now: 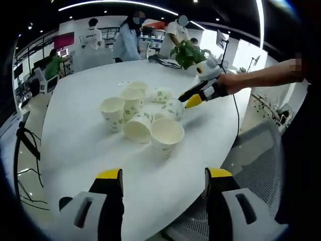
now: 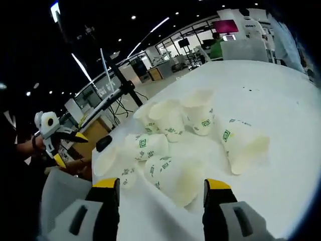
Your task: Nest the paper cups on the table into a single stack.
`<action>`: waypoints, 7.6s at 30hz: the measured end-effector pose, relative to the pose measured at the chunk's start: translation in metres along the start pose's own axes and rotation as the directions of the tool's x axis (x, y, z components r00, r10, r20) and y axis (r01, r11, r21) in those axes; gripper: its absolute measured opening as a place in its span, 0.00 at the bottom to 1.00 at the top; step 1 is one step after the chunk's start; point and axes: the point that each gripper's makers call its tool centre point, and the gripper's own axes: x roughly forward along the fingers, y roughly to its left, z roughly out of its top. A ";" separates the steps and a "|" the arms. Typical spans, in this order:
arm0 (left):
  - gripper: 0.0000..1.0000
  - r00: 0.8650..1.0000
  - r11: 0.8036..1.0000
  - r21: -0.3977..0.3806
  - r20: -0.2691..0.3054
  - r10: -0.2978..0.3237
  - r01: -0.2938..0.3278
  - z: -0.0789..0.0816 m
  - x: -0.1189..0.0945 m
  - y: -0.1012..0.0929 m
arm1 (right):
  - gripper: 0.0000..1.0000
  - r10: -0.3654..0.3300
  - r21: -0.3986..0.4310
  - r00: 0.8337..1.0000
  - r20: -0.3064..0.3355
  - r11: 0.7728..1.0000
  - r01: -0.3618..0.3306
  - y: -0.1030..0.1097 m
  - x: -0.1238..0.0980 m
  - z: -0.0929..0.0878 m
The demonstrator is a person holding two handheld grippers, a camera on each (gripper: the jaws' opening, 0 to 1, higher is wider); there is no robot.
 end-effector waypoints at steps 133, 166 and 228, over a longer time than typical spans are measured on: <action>0.56 0.999 0.999 -0.028 0.035 -0.040 0.041 -0.014 -0.008 0.005 | 0.00 -0.227 -0.543 0.606 -0.762 0.734 -0.407 0.136 0.027 0.002; 0.60 0.997 0.998 0.009 0.027 -0.066 0.066 -0.017 -0.008 -0.004 | 0.00 -0.308 -0.564 0.529 -0.791 0.701 -0.437 0.131 0.040 -0.023; 0.59 0.995 0.993 0.055 0.000 -0.101 0.101 -0.009 0.004 -0.010 | 0.51 -0.174 -0.527 0.865 -0.471 0.842 -0.117 0.106 -0.011 0.023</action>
